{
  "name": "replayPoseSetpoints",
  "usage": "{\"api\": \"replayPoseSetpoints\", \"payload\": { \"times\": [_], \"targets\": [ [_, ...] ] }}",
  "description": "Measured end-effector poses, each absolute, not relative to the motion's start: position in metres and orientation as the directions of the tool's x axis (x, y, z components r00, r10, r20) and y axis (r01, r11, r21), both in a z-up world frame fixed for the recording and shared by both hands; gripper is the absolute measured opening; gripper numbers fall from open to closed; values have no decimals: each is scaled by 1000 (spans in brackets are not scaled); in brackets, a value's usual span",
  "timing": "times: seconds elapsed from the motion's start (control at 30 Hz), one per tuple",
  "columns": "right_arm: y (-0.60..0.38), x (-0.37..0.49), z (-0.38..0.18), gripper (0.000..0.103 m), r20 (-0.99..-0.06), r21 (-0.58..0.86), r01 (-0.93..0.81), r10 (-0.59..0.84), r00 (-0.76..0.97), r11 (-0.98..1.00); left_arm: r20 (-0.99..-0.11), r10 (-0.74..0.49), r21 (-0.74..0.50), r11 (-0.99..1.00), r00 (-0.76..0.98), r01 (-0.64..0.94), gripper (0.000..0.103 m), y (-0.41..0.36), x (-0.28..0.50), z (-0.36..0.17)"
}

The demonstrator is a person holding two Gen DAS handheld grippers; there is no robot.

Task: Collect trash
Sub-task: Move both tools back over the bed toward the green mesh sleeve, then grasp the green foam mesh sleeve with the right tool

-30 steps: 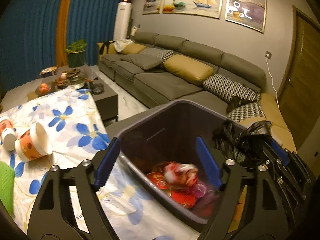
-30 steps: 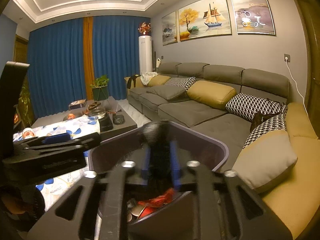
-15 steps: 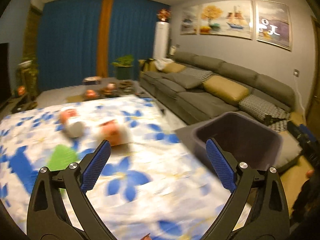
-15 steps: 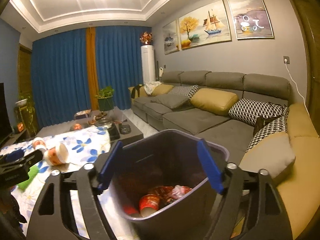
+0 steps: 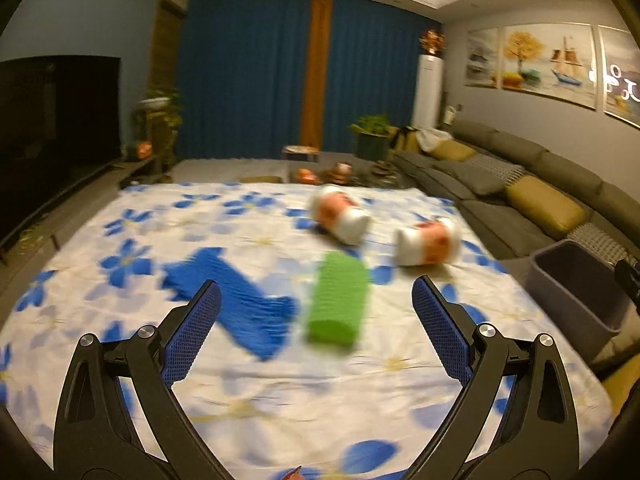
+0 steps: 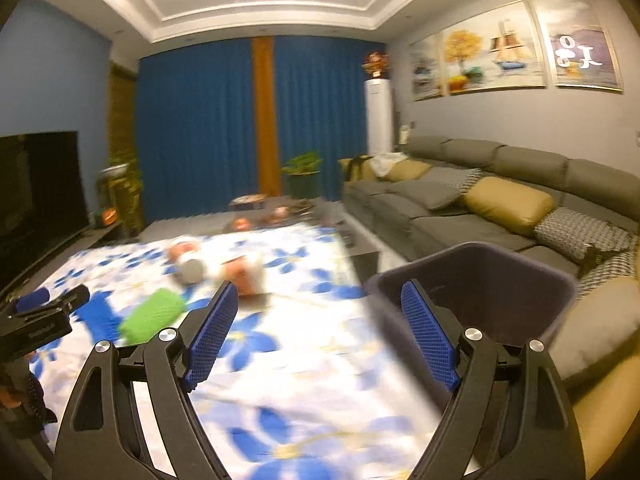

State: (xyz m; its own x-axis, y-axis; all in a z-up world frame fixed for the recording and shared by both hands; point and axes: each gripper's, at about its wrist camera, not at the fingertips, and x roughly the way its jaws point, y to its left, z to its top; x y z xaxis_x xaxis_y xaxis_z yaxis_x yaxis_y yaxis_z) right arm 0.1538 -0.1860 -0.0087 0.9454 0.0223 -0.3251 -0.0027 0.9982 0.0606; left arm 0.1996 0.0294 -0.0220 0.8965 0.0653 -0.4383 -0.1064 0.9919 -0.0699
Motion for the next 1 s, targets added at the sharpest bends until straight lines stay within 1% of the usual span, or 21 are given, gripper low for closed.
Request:
{"api": "replayPoseSetpoints", "payload": {
  "times": [0.27,0.57,0.77,1.0],
  "targets": [
    [-92,173,-21,81,-391,11,-145,137,910,989,-416,181,-87,968,891,-237,94,102,179,-16],
    [-28,219,-41,81,-487,2,-192,169,857,981,-395,272,-101,937,877,-336,94,149,182,-18],
    [-5,250,-58,81,-542,-17,-195,155,826,981,-410,269,-158,920,872,-359,94,171,181,-27],
    [4,282,-70,81,-613,11,-183,151,775,983,-446,235,-207,912,864,-355,94,184,185,-39]
  ]
}}
